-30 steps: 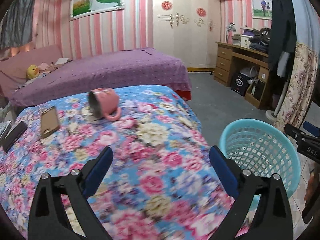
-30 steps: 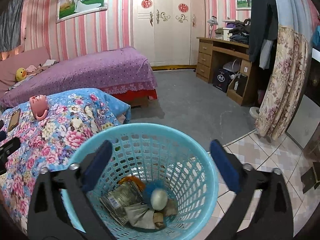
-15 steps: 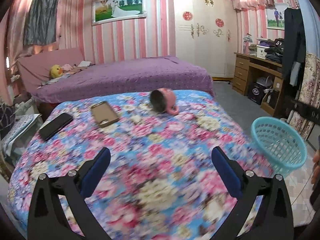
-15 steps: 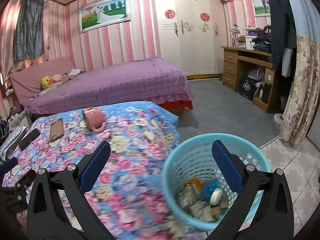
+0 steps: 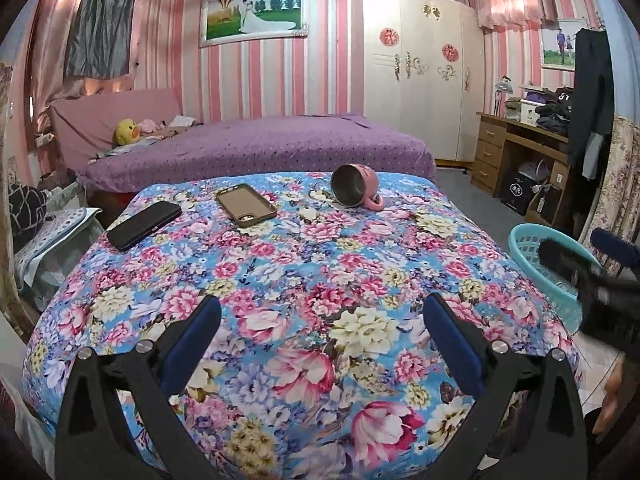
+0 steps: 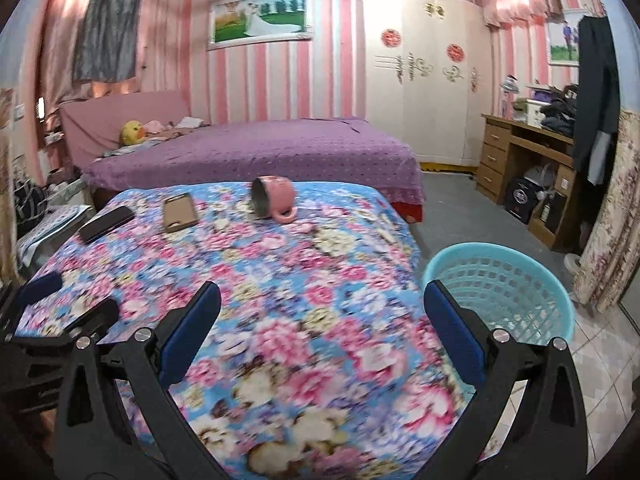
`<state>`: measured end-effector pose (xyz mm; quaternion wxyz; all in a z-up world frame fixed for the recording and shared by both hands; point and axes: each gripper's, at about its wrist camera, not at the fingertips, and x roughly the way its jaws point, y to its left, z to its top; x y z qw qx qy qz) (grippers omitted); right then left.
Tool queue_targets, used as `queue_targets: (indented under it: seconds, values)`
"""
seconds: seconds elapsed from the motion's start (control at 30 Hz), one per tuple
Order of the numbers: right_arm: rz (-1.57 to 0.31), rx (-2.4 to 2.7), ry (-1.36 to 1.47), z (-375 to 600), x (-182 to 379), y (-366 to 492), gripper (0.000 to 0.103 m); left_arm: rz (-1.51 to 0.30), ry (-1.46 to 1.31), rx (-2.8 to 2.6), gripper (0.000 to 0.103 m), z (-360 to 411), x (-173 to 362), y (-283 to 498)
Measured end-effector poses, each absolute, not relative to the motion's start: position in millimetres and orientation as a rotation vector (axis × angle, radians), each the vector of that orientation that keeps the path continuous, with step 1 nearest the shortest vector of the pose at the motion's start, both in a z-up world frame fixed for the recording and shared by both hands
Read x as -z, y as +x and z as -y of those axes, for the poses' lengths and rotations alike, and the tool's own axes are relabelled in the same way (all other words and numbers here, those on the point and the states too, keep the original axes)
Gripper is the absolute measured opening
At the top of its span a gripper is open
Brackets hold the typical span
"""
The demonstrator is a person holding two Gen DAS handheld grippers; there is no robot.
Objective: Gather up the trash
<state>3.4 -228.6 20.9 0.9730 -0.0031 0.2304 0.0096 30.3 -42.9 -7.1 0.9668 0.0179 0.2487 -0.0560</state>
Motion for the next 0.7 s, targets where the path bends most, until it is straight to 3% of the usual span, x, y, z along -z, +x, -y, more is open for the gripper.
queue_targets:
  seconds: [0.7]
  values:
    - [-0.410, -0.006, -0.044, 230, -17, 0, 0.099, -0.494, 0.018, 0.067, 0.099, 33, 18, 34]
